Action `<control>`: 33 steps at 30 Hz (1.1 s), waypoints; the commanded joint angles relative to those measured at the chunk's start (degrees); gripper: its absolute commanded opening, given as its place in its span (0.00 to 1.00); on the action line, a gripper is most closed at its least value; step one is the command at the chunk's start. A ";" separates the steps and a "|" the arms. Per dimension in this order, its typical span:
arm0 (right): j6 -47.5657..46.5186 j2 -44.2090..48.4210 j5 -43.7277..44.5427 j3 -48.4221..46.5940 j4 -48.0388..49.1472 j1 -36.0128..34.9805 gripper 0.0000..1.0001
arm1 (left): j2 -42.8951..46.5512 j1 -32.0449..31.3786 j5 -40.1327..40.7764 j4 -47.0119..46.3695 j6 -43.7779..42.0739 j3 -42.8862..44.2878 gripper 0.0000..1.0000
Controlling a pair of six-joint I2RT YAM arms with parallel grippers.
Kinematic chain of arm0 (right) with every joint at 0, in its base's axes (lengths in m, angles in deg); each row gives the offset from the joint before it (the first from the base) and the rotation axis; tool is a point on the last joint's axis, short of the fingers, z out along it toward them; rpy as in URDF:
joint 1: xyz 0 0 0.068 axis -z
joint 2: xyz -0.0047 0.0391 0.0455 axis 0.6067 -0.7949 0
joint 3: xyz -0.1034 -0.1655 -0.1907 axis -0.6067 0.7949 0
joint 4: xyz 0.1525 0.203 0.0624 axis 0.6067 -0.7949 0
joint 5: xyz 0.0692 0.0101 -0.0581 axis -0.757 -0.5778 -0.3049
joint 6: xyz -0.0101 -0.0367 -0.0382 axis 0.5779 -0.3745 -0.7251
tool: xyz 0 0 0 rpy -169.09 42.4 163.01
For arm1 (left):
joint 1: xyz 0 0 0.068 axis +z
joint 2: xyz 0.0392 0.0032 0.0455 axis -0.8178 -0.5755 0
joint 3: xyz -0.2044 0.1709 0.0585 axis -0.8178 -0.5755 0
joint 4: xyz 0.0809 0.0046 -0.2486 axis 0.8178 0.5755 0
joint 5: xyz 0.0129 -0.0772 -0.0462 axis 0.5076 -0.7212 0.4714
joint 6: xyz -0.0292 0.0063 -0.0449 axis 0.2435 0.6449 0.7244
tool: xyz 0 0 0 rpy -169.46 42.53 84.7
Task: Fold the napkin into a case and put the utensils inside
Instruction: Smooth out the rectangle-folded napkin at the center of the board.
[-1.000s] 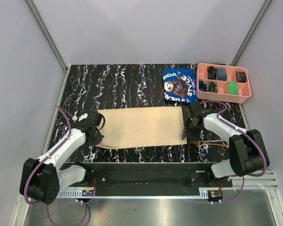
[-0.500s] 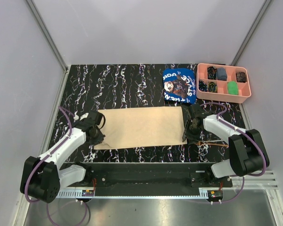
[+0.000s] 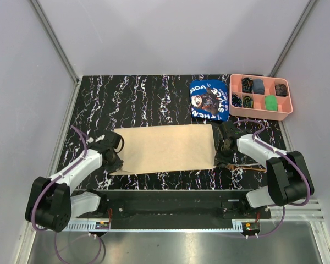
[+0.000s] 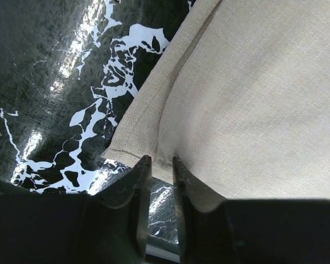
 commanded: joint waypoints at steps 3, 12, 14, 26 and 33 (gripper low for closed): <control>0.70 1.88 -0.55 -0.30 -0.12 -0.10 0.06 | 1.32 0.12 -1.24 -0.99 1.08 -1.52 0.30; 0.44 2.50 -1.34 -1.09 -0.65 -0.10 0.03 | 2.83 0.12 -1.34 -0.64 1.52 -2.05 0.31; 0.35 2.59 -1.43 -0.74 -0.48 -0.19 0.02 | 3.00 0.12 -0.90 -0.55 1.52 -1.53 0.31; 0.09 2.15 -2.14 0.05 0.67 -0.10 0.00 | 0.54 0.12 1.91 -3.01 1.96 -1.26 0.29; -0.09 2.24 -2.49 0.22 1.02 -0.10 0.00 | -0.87 0.12 4.91 -3.98 0.56 -1.26 0.12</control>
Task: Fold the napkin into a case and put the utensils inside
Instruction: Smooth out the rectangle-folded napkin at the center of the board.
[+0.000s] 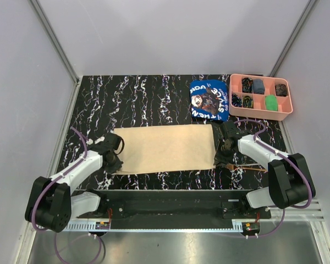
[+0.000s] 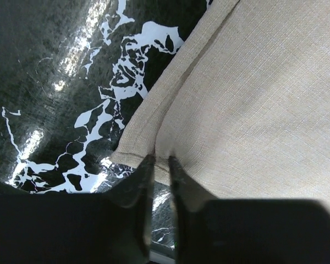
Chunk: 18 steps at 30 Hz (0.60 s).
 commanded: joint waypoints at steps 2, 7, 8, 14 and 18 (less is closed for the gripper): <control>-0.81 1.21 -1.31 -0.32 0.75 -0.19 0.00 | 0.05 0.12 4.19 -2.16 -1.44 1.34 0.07; -1.69 2.70 1.06 -2.43 -2.23 -0.10 0.00 | 4.00 0.12 4.71 0.56 -2.84 3.54 0.00; -1.86 3.31 1.24 -2.69 -2.58 -0.10 0.00 | 4.53 0.12 4.80 1.61 -2.85 3.89 0.00; -2.21 4.90 0.19 -3.93 -3.91 -0.10 0.00 | 7.43 0.12 6.03 5.12 -3.46 6.52 0.00; -3.18 5.60 -3.06 -4.54 -5.05 -0.10 0.00 | 9.45 0.12 8.75 8.29 -2.93 8.37 0.00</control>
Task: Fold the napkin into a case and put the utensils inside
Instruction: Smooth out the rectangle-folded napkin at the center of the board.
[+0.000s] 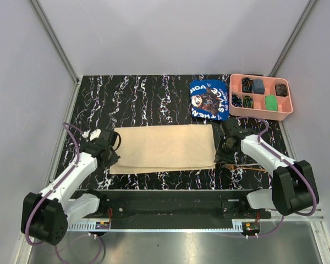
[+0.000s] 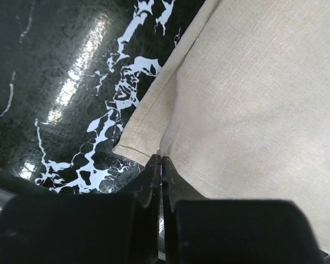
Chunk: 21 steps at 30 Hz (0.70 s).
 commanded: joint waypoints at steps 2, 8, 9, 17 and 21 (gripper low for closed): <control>-2.05 1.76 -4.46 -1.96 -1.83 -0.28 0.00 | 2.84 0.12 5.20 4.08 0.13 3.09 0.00; -1.79 -0.43 -6.76 -0.91 -1.22 -0.46 0.00 | 2.66 -0.15 5.19 6.19 3.98 1.94 0.00; -1.79 -1.13 -7.37 -0.99 -0.70 -0.46 0.00 | 2.31 -0.24 5.37 6.28 4.34 1.77 0.00; -1.17 -6.94 -5.10 1.38 5.19 -0.46 0.00 | -0.68 -0.32 5.37 4.26 6.37 -0.86 0.00; -1.79 -10.10 -3.59 0.94 6.34 -0.54 0.00 | -1.12 -0.32 5.81 3.73 6.19 -1.57 0.00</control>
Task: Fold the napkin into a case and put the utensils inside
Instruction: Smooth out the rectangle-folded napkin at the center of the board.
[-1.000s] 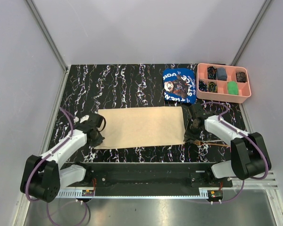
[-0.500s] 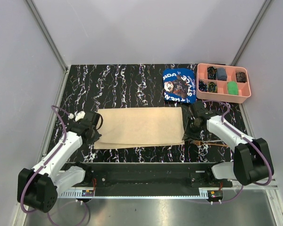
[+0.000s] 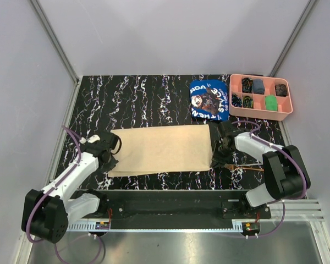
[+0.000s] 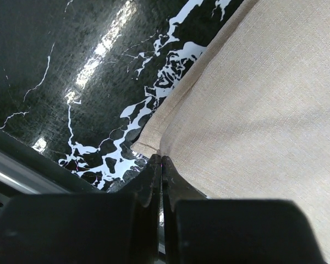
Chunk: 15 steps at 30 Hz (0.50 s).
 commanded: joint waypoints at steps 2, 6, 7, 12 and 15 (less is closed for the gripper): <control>-0.61 -2.61 2.18 -0.35 3.89 -0.39 0.00 | -0.46 -0.22 2.31 -1.67 1.43 -1.33 0.00; 0.01 -3.05 2.97 -0.53 3.89 -0.39 0.01 | -0.37 -0.22 1.00 -1.76 2.75 -2.39 0.00; 0.36 -3.05 3.40 -0.44 3.98 -0.30 0.01 | -0.20 -0.22 0.47 -1.76 2.84 -2.39 0.00; 0.71 -4.02 2.97 0.00 4.42 -0.39 0.01 | 2.43 -0.22 -1.72 0.52 2.83 -0.64 0.00; 1.06 -3.84 3.05 0.26 4.69 -0.48 0.01 | 4.98 -0.39 -1.47 3.15 3.71 2.00 0.00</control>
